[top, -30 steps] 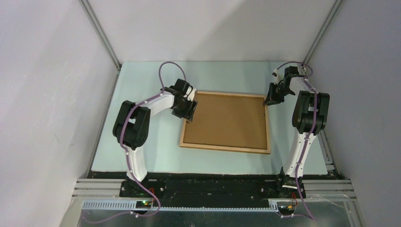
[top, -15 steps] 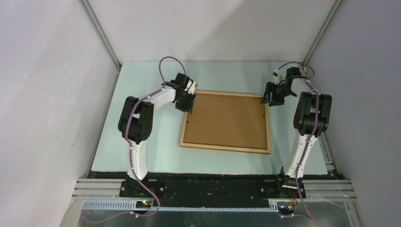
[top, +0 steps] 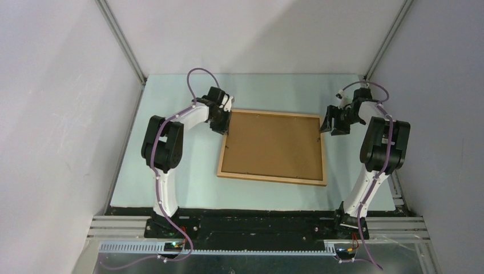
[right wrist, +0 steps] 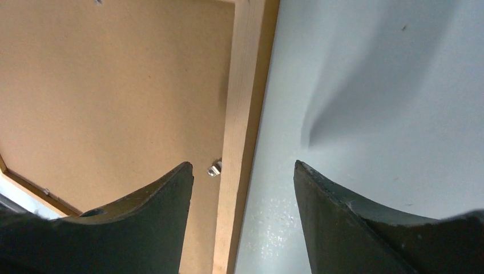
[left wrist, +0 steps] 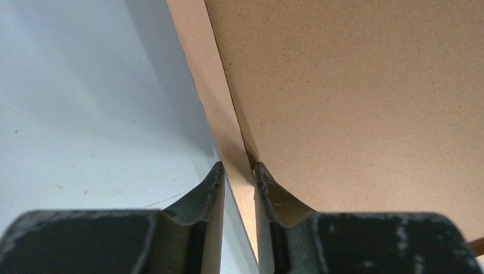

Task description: Put the photo into the frame

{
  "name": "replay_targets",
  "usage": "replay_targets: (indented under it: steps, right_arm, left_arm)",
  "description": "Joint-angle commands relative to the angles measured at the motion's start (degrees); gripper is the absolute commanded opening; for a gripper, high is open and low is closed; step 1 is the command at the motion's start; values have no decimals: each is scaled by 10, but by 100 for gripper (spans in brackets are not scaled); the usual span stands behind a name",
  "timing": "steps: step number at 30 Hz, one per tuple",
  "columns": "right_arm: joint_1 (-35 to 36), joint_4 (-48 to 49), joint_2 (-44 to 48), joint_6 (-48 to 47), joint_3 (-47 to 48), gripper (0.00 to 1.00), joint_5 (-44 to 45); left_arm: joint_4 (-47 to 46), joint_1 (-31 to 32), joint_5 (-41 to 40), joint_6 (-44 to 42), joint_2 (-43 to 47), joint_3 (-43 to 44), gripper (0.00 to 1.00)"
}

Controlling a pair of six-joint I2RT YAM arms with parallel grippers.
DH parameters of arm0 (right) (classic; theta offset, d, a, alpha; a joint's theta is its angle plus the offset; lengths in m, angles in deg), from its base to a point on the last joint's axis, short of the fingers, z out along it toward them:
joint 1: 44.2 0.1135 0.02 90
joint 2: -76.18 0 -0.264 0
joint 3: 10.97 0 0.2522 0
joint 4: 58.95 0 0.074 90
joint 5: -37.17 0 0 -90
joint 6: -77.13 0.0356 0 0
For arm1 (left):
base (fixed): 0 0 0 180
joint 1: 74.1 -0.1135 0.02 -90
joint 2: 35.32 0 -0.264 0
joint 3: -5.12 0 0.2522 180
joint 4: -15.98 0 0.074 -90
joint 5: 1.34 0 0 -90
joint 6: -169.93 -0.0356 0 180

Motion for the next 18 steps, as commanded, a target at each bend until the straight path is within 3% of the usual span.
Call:
replay_targets:
  steps: [1, 18]
  right_arm:
    - [7, 12, 26, -12, -29, 69, 24]
    - [38, 25, 5, 25, -43, 61, 89]
  left_arm:
    - [-19, -4, 5, 3, -8, -6, 2]
    - [-26, -4, 7, 7, -2, -22, 0]
